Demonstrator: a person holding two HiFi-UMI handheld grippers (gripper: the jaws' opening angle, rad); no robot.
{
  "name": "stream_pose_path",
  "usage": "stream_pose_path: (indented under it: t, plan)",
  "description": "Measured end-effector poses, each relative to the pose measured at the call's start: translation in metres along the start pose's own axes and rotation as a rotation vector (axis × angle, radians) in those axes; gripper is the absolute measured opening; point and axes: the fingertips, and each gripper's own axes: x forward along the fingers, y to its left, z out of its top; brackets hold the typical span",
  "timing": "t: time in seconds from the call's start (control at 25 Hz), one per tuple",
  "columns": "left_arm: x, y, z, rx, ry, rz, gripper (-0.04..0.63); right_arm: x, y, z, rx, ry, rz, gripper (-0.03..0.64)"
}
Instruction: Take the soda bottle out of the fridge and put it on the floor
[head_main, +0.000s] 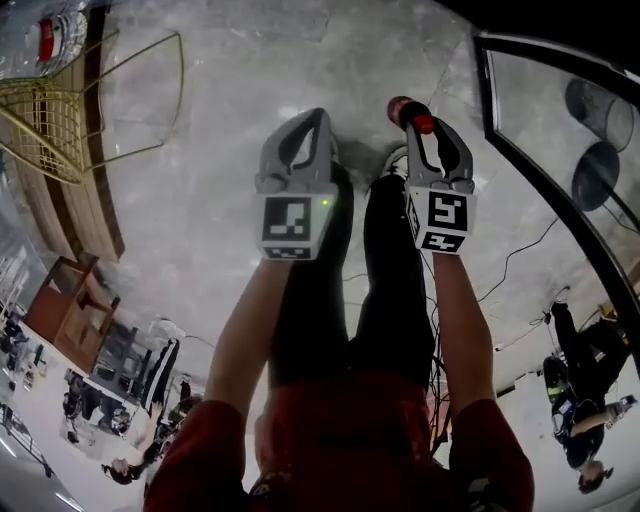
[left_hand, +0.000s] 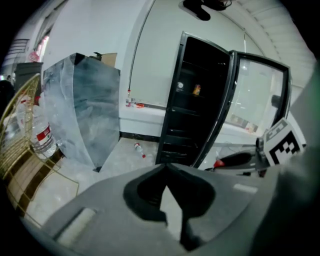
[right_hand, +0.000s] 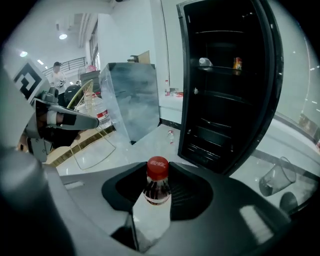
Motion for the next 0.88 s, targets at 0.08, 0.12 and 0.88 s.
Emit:
stream_pose_path:
  t: [0.08, 0.12, 0.88]
  plan:
    - [0.021, 0.011, -0.024, -0.004, -0.006, 0.004, 0.000, 0.027, -0.002, -0.019, -0.002, -0.001, -0.001, 0.132]
    - [0.032, 0.015, -0.036, -0.009, -0.009, 0.004, 0.000, 0.040, -0.003, -0.028, -0.010, 0.000, -0.002, 0.132]
    - [0.198, 0.044, -0.219, 0.027, 0.027, -0.074, 0.000, 0.244, -0.031, -0.192, -0.107, 0.111, 0.005, 0.132]
